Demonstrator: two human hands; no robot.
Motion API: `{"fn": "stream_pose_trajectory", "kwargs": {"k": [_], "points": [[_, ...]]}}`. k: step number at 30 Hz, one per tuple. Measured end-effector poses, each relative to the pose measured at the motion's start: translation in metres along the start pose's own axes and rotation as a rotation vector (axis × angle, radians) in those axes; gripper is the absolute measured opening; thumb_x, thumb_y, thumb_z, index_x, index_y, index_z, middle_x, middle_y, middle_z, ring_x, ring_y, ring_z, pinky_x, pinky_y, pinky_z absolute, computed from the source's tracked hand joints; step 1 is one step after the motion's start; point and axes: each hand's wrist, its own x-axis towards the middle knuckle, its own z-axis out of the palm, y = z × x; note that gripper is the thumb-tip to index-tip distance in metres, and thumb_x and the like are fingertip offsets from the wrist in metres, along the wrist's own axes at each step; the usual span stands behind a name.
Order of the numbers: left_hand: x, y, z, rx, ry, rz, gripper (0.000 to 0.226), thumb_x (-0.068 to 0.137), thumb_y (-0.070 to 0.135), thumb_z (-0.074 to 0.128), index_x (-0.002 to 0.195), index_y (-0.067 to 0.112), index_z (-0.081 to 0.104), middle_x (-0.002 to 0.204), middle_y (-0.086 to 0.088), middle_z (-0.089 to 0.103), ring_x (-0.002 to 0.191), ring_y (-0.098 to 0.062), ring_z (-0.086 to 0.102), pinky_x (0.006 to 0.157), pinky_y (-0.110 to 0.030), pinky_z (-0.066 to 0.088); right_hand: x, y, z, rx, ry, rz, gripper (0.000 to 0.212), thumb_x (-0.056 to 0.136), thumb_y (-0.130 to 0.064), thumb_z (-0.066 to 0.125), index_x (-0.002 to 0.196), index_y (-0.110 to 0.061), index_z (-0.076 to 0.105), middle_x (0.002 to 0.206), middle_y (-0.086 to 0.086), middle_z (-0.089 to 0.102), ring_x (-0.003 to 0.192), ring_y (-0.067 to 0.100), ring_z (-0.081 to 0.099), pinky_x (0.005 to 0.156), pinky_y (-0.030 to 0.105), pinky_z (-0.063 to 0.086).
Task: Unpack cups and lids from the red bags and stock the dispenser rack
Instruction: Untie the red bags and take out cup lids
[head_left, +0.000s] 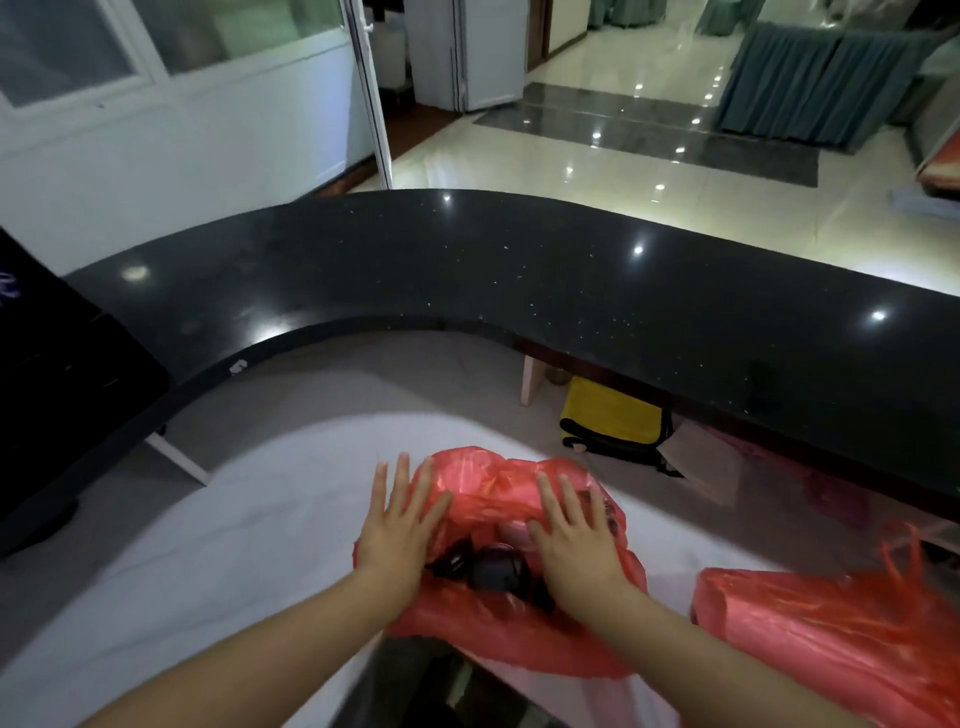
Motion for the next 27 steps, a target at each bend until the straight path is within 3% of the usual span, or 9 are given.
{"fn": "stream_pose_trajectory", "kwargs": {"k": [3,7,14,16,18,21,24,25,27], "points": [[0.019,-0.032,0.004,-0.028,0.017,-0.087,0.081,0.103,0.017,0.038,0.157,0.028,-0.021,0.163,-0.022,-0.025,0.145,-0.055,-0.021,0.112,-0.071,-0.019,0.022,0.007,-0.006,-0.044,0.019,0.11,0.066,0.097,-0.022,0.047,0.158,-0.017,0.023,0.165,0.017,-0.02,0.152,0.044,-0.015,0.115,0.07,-0.01],[0.058,-0.072,0.008,-0.095,0.059,-0.094,0.081,0.1,0.021,0.044,0.16,0.03,-0.011,0.167,-0.019,-0.004,0.152,-0.047,-0.003,0.119,-0.065,-0.003,0.056,0.019,-0.017,-0.086,0.049,0.218,0.063,0.099,-0.024,0.043,0.158,-0.015,0.022,0.166,0.017,-0.017,0.153,0.042,-0.011,0.115,0.07,-0.008],[0.118,-0.107,0.031,-0.248,-0.237,-0.089,0.077,0.1,0.024,0.04,0.161,0.028,-0.006,0.162,-0.012,0.022,0.146,-0.04,0.021,0.119,-0.055,0.019,0.115,0.021,-0.021,0.023,-0.125,0.35,0.064,0.096,-0.022,0.045,0.157,-0.022,0.024,0.168,0.014,-0.013,0.153,0.041,-0.01,0.119,0.066,-0.004],[0.124,-0.109,0.038,-0.353,-0.379,-0.081,0.085,0.097,0.03,0.045,0.16,0.028,-0.012,0.163,-0.012,0.019,0.146,-0.04,0.02,0.119,-0.054,0.019,0.125,0.018,-0.02,0.061,-0.202,0.355,0.064,0.098,-0.029,0.047,0.158,-0.023,0.023,0.167,0.015,-0.013,0.153,0.04,-0.01,0.12,0.064,-0.003],[0.125,-0.106,0.039,-0.484,-0.427,-0.042,0.099,0.09,0.038,0.053,0.158,0.028,-0.018,0.166,-0.015,0.001,0.151,-0.043,0.005,0.122,-0.056,0.007,0.127,0.012,-0.02,0.072,-0.248,0.382,0.063,0.099,-0.034,0.046,0.158,-0.025,0.024,0.167,0.016,-0.011,0.153,0.041,-0.01,0.12,0.065,-0.005],[0.123,-0.103,0.032,-0.522,0.008,0.306,0.106,0.073,0.031,0.053,0.16,0.028,-0.007,0.168,-0.01,-0.013,0.153,-0.037,-0.014,0.122,-0.058,-0.01,0.123,-0.001,-0.031,0.115,-0.152,0.394,0.058,0.098,-0.039,0.047,0.152,-0.027,0.034,0.168,0.017,-0.006,0.153,0.042,-0.007,0.117,0.067,-0.008],[0.119,-0.093,0.028,-0.459,0.431,0.715,0.091,0.07,0.036,0.052,0.157,0.03,0.026,0.168,-0.004,0.012,0.155,-0.032,0.005,0.124,-0.055,0.0,0.108,-0.014,-0.044,0.163,0.106,0.255,0.048,0.088,-0.037,0.057,0.133,-0.021,0.059,0.164,0.018,0.025,0.151,0.04,0.02,0.119,0.065,0.006],[0.118,-0.086,0.029,-0.416,0.451,0.733,0.085,0.075,0.04,0.052,0.156,0.03,0.03,0.167,-0.004,0.018,0.154,-0.032,0.011,0.124,-0.055,0.004,0.102,-0.017,-0.044,0.147,0.203,0.181,0.046,0.081,-0.035,0.063,0.124,-0.018,0.066,0.156,0.017,0.041,0.146,0.038,0.035,0.119,0.062,0.02],[0.122,-0.072,0.031,-0.317,0.267,0.617,0.083,0.087,0.055,0.049,0.16,0.026,0.02,0.168,-0.007,0.015,0.154,-0.036,0.01,0.124,-0.058,0.003,0.096,-0.02,-0.042,0.123,0.264,0.087,0.045,0.075,-0.035,0.07,0.117,-0.018,0.072,0.143,0.012,0.058,0.135,0.033,0.052,0.114,0.054,0.037]]}}
